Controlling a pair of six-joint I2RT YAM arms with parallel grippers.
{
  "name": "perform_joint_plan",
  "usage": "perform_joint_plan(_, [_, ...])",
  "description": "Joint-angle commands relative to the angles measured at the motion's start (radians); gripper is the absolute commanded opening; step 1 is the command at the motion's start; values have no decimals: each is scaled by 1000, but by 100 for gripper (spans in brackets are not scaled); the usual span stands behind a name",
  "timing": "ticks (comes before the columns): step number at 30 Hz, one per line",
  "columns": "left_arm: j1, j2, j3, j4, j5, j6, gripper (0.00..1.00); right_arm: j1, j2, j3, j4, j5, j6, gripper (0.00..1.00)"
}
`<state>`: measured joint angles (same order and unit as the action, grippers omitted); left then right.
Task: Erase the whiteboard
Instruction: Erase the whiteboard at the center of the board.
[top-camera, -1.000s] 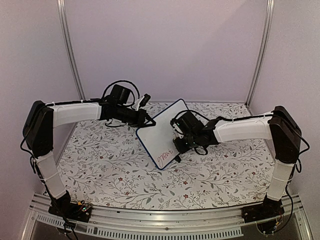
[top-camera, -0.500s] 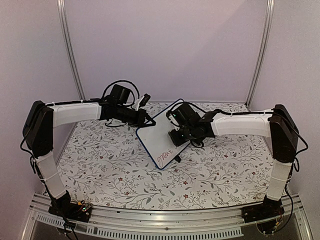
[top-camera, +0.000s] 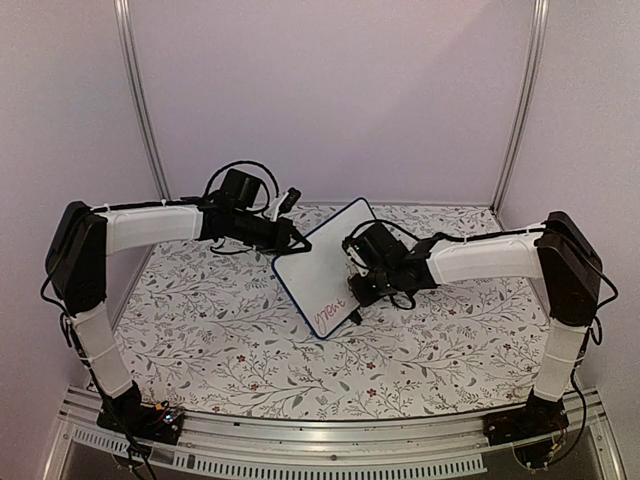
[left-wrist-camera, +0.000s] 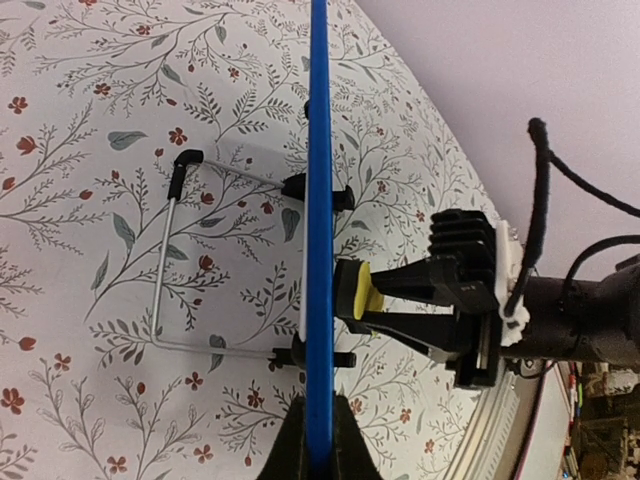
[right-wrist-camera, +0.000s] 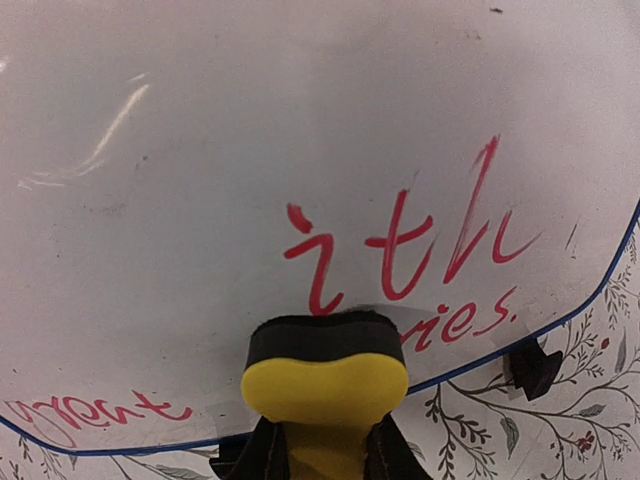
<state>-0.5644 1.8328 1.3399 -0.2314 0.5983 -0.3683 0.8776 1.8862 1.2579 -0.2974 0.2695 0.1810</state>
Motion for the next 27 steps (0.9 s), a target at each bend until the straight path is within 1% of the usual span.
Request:
perform_joint_plan(1, [-33, -8, -1, -41, 34, 44, 0, -15, 3, 10, 6, 0, 17, 16])
perform_joint_plan(7, [-33, -10, -1, -45, 25, 49, 0, -17, 42, 136, 4, 0, -20, 16])
perform_joint_plan(11, [-33, -13, 1, -46, 19, 51, 0, -22, 58, 174, 0, 3, -45, 16])
perform_joint_plan(14, [-32, -13, 1, -46, 21, 51, 0, -26, 62, 156, -5, 1, -42, 16])
perform_joint_plan(23, [-33, -12, 1, -45, 31, 46, 0, -26, 23, 1, -1, -15, 8, 16])
perform_joint_plan(27, [-33, -13, 1, -45, 30, 46, 0, -26, 8, -26, -1, -11, 15, 16])
